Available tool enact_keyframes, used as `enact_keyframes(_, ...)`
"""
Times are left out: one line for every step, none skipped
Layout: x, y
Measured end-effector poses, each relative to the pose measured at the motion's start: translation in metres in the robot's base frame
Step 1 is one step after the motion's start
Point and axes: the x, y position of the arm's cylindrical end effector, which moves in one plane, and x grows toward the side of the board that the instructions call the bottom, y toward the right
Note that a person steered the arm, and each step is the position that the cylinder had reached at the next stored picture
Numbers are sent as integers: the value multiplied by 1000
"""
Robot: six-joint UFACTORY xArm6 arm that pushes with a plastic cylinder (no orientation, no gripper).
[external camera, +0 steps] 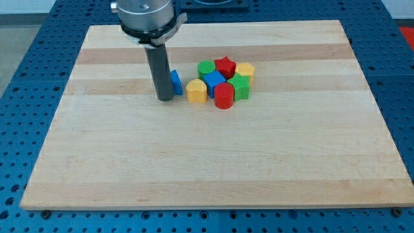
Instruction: Push the blue triangle into the group of blocks
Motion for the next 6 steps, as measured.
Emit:
enact_keyframes(-18, 0)
enact_keyframes(-32, -3)
enact_keyframes(-48, -10)
enact_keyframes(-65, -24)
enact_keyframes(-79, -30)
enact_keyframes(-86, -21)
